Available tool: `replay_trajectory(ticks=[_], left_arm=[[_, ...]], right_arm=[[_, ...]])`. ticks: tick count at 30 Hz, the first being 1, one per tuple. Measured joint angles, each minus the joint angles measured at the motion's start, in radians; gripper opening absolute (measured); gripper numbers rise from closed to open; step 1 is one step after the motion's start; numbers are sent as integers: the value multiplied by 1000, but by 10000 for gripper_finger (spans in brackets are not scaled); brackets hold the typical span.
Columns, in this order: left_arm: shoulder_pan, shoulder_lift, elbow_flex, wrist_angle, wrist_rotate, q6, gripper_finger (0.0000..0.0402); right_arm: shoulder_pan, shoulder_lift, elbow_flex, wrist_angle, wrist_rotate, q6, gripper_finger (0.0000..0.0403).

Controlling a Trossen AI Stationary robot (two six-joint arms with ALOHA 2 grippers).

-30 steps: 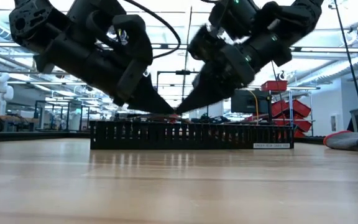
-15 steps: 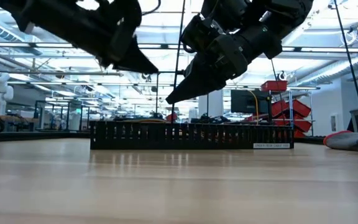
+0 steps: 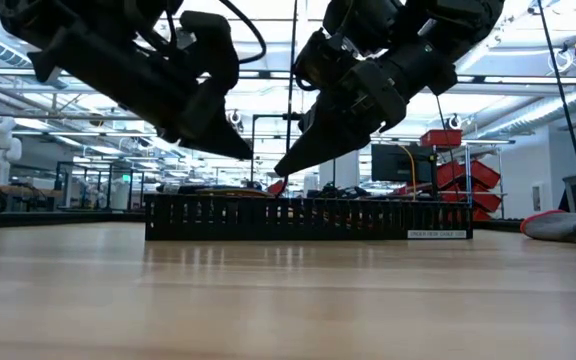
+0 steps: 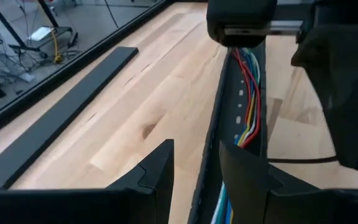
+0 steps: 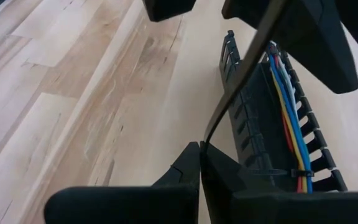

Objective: Ziptie cables
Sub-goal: Put the zip tied cable wires into the black cable duct

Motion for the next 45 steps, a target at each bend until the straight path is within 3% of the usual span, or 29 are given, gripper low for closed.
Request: replay_trajectory(ticks=[11, 24, 40, 45], left_arm=[[0, 7, 1, -12, 31, -50, 128], [6, 122, 1, 5, 111, -170, 128], [6, 125, 1, 27, 129, -157, 128], [5, 113, 1, 76, 130, -79, 128]], right_arm=[[0, 0, 0, -2, 0, 0, 0], [0, 0, 0, -16, 0, 0, 0], [-2, 0, 0, -29, 0, 5, 0], [-2, 0, 0, -36, 0, 5, 0]])
